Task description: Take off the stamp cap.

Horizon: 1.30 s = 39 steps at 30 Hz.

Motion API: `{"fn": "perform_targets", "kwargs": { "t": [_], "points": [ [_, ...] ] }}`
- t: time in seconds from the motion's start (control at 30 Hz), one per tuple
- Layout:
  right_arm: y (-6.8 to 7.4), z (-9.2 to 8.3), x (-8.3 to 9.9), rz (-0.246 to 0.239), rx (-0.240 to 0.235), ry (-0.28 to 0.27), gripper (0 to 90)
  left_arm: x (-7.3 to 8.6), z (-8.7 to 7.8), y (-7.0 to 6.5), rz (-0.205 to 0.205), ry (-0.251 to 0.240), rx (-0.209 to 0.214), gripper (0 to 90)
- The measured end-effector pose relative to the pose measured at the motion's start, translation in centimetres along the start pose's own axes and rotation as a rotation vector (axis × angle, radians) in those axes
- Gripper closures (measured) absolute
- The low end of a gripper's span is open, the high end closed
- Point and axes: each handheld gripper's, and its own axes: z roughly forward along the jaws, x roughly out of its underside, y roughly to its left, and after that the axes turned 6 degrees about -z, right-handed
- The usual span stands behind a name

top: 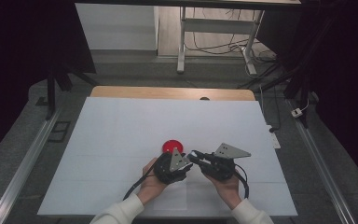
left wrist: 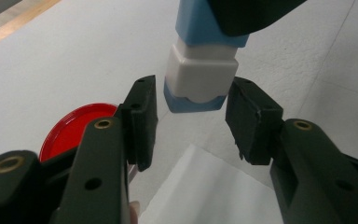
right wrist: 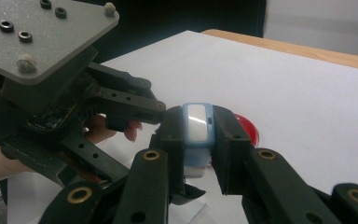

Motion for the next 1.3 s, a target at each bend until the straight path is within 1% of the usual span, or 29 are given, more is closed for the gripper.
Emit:
{"fn": "perform_targets", "kwargs": {
  "t": [0.27, 0.4, 0.6, 0.7, 0.77, 1.07, 1.3],
  "points": [
    [-0.03, -0.05, -0.01, 0.005, 0.0, -0.004, 75.0, 0.0, 0.0, -0.02, 0.004, 0.0, -0.007, 57.6],
    [-0.06, -0.05, 0.0, 0.008, 0.0, -0.005, 75.0, 0.01, -0.01, -0.01, 0.012, 0.007, -0.006, 58.8],
    [-0.04, -0.07, 0.01, 0.015, -0.007, -0.01, 75.0, 0.04, 0.02, 0.01, 0.009, 0.006, -0.01, 62.3],
    [-0.03, -0.06, 0.0, 0.013, -0.006, -0.01, 75.0, 0.04, -0.01, 0.0, 0.011, 0.003, -0.006, 62.2],
    [-0.03, -0.05, 0.01, 0.015, -0.006, -0.009, 75.0, 0.04, -0.02, -0.06, 0.012, 0.0, -0.011, 62.3],
    [-0.03, -0.06, 0.03, 0.023, -0.004, -0.013, 75.1, 0.17, -0.08, -0.28, 0.041, -0.014, -0.042, 63.4],
    [0.08, 0.02, 0.04, 0.012, 0.002, -0.007, 75.0, 0.31, -0.02, -0.37, 0.061, -0.01, -0.05, 64.3]
  ]
}}
